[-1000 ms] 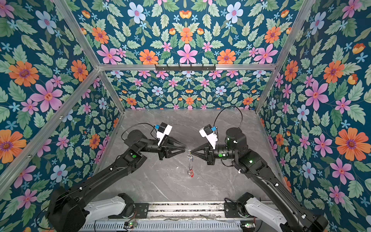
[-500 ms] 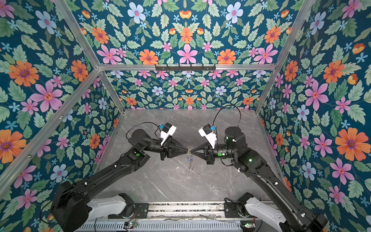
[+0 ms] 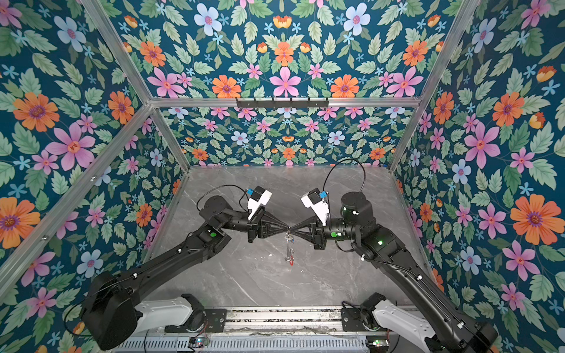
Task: Remove the keys from the keyring
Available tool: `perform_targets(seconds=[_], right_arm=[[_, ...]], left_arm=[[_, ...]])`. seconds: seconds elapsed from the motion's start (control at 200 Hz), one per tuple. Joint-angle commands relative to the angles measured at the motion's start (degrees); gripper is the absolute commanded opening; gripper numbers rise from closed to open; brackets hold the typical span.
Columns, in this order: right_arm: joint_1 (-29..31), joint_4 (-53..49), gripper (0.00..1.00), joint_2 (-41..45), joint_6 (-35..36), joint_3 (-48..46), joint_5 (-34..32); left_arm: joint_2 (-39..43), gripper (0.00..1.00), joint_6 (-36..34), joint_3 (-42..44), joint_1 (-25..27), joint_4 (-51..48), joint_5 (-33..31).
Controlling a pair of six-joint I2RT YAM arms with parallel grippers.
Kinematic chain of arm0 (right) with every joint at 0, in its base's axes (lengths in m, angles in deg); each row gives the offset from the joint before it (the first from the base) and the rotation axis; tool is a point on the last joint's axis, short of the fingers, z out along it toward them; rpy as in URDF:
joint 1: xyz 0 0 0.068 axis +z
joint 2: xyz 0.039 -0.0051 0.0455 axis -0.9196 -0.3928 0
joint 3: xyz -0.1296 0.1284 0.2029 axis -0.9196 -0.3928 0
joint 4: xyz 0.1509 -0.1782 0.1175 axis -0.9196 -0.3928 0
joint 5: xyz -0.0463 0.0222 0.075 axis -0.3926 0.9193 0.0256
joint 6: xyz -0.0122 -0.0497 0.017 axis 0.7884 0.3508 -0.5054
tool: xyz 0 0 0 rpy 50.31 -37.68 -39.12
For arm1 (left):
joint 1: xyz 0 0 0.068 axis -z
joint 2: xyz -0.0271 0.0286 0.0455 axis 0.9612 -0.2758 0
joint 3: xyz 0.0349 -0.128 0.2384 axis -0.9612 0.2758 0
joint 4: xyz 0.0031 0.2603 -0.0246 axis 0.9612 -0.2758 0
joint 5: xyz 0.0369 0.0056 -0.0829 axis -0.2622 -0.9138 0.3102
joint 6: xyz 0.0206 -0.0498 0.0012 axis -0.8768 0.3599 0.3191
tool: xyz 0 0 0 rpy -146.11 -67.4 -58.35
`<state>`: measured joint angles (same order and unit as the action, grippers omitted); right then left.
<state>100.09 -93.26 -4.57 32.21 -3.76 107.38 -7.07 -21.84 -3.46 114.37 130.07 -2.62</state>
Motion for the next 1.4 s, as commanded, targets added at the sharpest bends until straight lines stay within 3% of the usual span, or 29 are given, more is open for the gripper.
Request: perform_targets(seconds=[0.0, 0.085, 0.165, 0.405, 0.655, 0.875, 1.245, 1.395], right_arm=[[0.2, 6.0, 0.05, 1.3, -1.4, -0.9, -2.6], [0.3, 11.6, 0.3, 4.2, -3.6, -3.9, -5.1], [0.3, 18.3, 0.42, 6.9, -6.5, -7.4, -8.4], [0.4, 34.8, 0.49, 8.4, -17.3, -14.0, -12.8], [0.5, 43.8, 0.48, 5.8, -22.8, -14.9, -8.7], [3.1, 43.3, 0.42, 3.2, -20.8, -12.5, -7.0], [3.5, 43.2, 0.24, 1.8, -20.5, -11.9, -5.5], [3.6, 42.1, 0.08, 1.6, -19.9, -11.4, -4.6]], left_arm=[[0.6, 0.0, -1.1, 0.3, 0.2, 2.7, -0.7], [1.7, 0.0, -1.7, 1.8, 0.2, 5.4, -3.9], [2.7, 0.0, -1.6, 3.8, 0.2, 11.1, -6.9], [0.7, 0.0, 7.0, 8.1, 0.2, 35.9, -14.3], [-5.9, 0.0, 17.8, 7.4, 0.2, 54.1, -16.8], [-7.4, 0.0, 18.5, 6.8, 0.8, 54.3, -17.8], [-7.6, 0.0, 18.2, 7.1, 1.2, 54.3, -18.6], [-8.0, 0.0, 18.6, 6.7, 1.2, 54.3, -18.8]])
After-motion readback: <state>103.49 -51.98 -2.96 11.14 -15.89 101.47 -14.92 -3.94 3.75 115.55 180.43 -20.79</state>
